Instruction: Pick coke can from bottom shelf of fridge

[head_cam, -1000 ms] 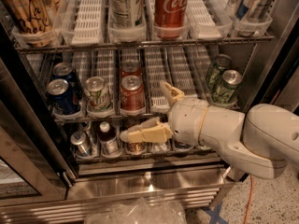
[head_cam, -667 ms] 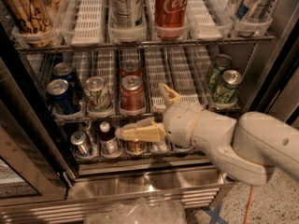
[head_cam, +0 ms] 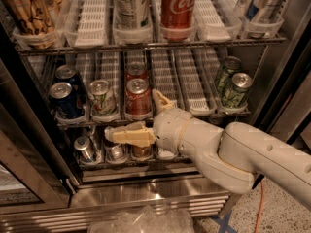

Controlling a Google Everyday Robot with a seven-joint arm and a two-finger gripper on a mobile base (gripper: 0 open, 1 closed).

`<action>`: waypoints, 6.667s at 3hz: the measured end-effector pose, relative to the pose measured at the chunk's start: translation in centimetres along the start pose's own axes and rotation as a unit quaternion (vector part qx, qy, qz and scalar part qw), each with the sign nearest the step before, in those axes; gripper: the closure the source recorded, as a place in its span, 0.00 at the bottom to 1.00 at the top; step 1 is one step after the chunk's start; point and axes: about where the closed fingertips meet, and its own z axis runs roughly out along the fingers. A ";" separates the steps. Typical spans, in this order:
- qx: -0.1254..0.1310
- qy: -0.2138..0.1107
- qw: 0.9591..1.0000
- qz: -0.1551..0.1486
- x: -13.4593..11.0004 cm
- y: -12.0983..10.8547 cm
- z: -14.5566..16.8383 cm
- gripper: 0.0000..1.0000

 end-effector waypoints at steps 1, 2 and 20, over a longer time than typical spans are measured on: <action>0.026 0.002 1.000 -0.003 0.1 -0.7 0.1 0.00; 0.026 0.002 1.000 -0.003 0.1 -0.7 0.1 0.00; 0.077 0.039 0.996 0.006 -2.5 -1.8 3.7 1.00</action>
Offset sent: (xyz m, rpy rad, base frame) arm 0.0034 -0.0041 0.0002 0.0030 -0.0037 -0.0325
